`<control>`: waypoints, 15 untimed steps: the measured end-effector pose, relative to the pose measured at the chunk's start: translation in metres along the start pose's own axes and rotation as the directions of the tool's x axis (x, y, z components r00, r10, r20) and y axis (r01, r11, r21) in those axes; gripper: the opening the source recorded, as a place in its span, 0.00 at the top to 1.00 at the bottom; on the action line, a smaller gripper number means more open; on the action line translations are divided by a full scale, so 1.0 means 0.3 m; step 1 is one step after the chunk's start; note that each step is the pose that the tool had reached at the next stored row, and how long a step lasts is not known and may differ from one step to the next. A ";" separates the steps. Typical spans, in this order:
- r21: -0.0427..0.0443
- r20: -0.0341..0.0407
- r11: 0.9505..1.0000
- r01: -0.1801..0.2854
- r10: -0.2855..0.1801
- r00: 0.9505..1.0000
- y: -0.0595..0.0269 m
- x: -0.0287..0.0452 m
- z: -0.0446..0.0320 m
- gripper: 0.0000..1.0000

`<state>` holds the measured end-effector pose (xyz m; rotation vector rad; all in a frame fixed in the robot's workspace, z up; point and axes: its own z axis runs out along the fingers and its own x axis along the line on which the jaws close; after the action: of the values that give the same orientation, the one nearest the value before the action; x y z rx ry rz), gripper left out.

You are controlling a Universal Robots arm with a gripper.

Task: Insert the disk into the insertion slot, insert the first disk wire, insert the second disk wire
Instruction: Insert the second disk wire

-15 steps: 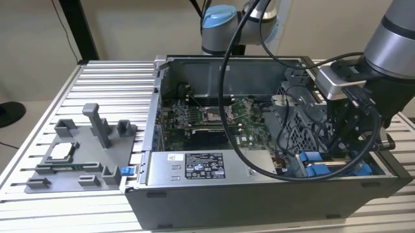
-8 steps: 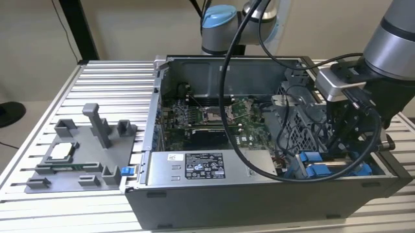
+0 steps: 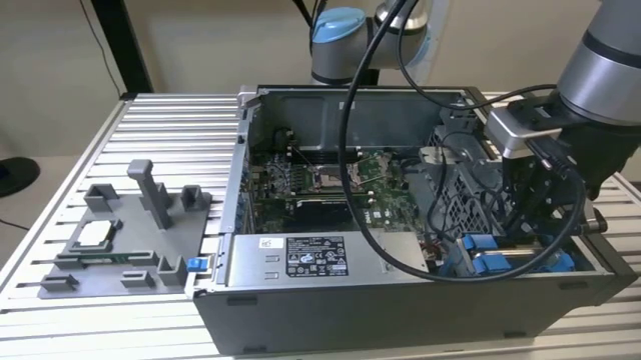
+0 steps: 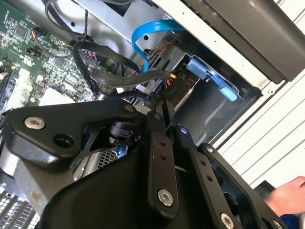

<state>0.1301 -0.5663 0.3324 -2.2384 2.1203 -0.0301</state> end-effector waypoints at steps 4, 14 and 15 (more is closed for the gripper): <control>0.000 0.003 1.000 0.000 0.000 1.000 0.000 -0.001 0.005 0.00; -0.001 0.001 1.000 0.000 0.000 1.000 -0.003 -0.002 -0.060 0.00; -0.001 0.002 1.000 0.000 0.000 1.000 -0.004 -0.002 -0.072 0.00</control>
<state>0.1301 -0.5662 0.3542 -2.2379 2.1206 -0.0268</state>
